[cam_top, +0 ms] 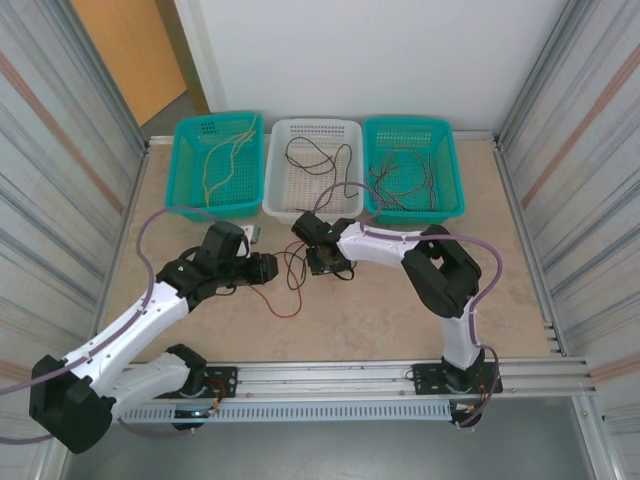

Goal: Untangle the cables

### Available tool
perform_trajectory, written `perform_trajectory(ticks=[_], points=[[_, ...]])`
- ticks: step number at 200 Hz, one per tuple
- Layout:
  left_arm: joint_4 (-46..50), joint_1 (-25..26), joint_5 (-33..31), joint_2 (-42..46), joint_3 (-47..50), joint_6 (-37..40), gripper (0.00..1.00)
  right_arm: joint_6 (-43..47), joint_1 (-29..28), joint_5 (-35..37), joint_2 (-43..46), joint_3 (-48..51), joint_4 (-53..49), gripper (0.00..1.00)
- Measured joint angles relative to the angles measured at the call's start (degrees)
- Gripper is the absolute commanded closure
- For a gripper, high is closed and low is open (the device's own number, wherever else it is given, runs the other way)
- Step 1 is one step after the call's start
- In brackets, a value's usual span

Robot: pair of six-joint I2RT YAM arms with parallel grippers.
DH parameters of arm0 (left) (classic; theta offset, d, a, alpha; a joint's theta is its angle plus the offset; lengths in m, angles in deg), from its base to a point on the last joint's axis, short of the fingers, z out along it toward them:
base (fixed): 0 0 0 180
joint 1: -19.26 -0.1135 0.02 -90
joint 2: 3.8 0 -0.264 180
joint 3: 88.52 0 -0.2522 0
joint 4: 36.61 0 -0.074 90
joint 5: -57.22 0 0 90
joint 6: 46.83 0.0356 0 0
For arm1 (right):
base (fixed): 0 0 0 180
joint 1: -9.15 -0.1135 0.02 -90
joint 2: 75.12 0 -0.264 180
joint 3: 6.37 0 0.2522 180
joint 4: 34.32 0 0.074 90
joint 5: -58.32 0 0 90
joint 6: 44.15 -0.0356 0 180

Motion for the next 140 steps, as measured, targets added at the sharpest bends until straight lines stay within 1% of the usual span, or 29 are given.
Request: perform_trajectory(ticks=[8,13,17,31,38,61,76,134,140], points=[[0.0,0.0,0.0,0.1,0.0,0.0,0.59,0.1,0.0,0.3,-0.1,-0.1,0.0,0.66],[0.0,0.0,0.0,0.1,0.0,0.0,0.59,0.2,0.0,0.3,-0.1,-0.3,0.0,0.69],[0.0,0.0,0.0,0.1,0.0,0.0,0.59,0.4,0.0,0.3,-0.1,-0.3,0.1,0.73],[0.0,0.0,0.0,0.1,0.0,0.0,0.59,1.2,0.0,0.3,-0.2,-0.3,0.0,0.94],[0.0,0.0,0.0,0.2,0.0,0.0,0.58,1.4,0.0,0.3,-0.2,-0.3,0.0,1.00],[0.0,0.0,0.0,0.2,0.0,0.0,0.58,1.2,0.0,0.3,0.2,-0.2,-0.2,1.00],[0.0,0.0,0.0,0.2,0.0,0.0,0.58,1.2,-0.2,0.2,2.0,0.6,-0.2,1.00],[0.0,0.0,0.4,0.1,0.0,0.0,0.57,1.2,-1.8,0.1,17.2,3.9,0.0,1.00],[-0.1,0.0,0.6,0.1,0.0,0.0,0.57,1.2,-1.8,0.1,18.3,3.9,0.1,0.92]])
